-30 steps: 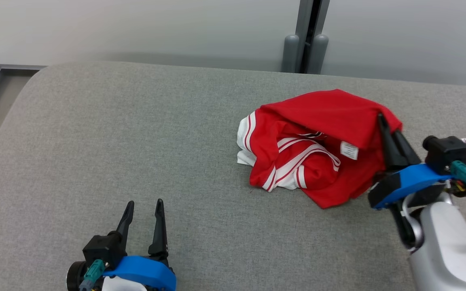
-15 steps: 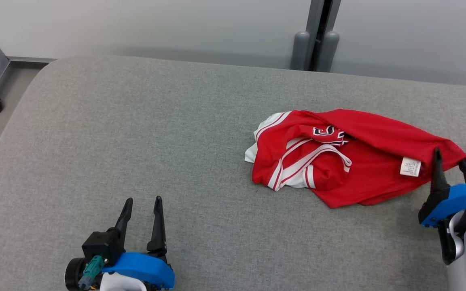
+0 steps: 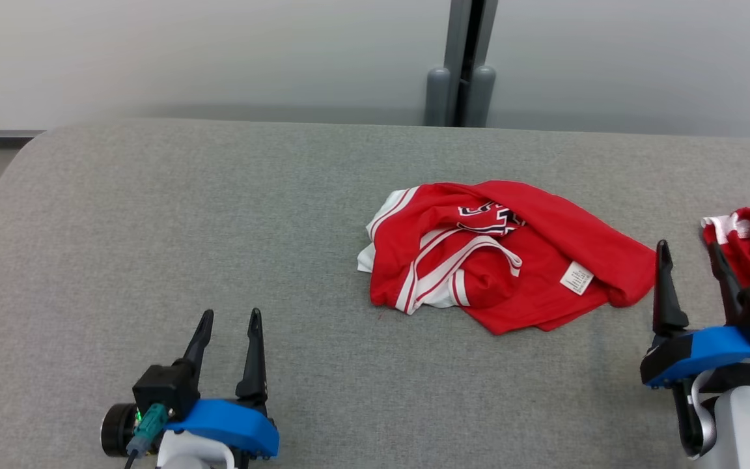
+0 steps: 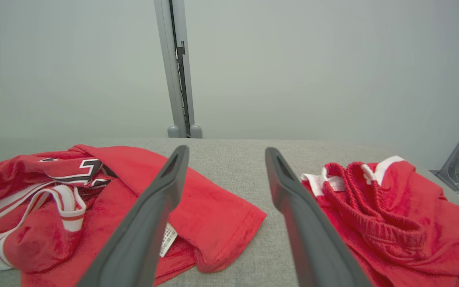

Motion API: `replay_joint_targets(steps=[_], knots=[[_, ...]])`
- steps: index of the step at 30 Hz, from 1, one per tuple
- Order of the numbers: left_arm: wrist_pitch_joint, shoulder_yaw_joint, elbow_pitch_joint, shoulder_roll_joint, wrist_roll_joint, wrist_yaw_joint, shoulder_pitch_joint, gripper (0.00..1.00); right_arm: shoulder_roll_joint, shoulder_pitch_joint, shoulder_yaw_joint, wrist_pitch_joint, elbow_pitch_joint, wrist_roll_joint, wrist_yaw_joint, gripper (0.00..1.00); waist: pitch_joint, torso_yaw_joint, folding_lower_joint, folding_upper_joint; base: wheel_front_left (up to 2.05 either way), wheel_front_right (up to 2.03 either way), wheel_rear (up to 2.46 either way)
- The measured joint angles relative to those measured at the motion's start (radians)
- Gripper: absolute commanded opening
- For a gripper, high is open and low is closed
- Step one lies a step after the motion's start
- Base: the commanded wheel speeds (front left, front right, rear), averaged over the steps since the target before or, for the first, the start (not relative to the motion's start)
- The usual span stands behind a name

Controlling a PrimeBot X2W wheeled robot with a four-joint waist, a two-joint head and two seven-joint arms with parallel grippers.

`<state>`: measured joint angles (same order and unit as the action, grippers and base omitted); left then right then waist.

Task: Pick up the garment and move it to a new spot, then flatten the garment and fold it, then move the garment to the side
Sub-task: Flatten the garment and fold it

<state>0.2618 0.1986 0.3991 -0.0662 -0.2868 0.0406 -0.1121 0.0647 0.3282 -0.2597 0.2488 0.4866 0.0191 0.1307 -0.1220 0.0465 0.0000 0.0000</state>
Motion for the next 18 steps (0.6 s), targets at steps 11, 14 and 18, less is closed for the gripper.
replay_joint_targets(steps=[11,14,18], knots=[[-0.154,0.133,0.088,-0.024,0.012,0.075,-0.228,1.0,-0.014,-0.112,0.187,-0.002,-0.154,-0.127,0.0,1.0,-0.045,-0.109,0.0,0.0,0.0,0.0,0.0],[-0.219,0.175,0.138,-0.027,-0.012,0.083,-0.291,1.0,-0.014,-0.112,0.217,-0.003,-0.158,-0.128,0.0,1.0,-0.066,-0.139,0.0,0.0,0.0,0.0,0.0],[-0.277,0.203,0.203,-0.03,-0.07,0.086,-0.338,1.0,-0.015,-0.111,0.237,-0.002,-0.154,-0.142,0.0,1.0,-0.087,-0.176,0.0,0.0,0.0,0.0,0.0]])
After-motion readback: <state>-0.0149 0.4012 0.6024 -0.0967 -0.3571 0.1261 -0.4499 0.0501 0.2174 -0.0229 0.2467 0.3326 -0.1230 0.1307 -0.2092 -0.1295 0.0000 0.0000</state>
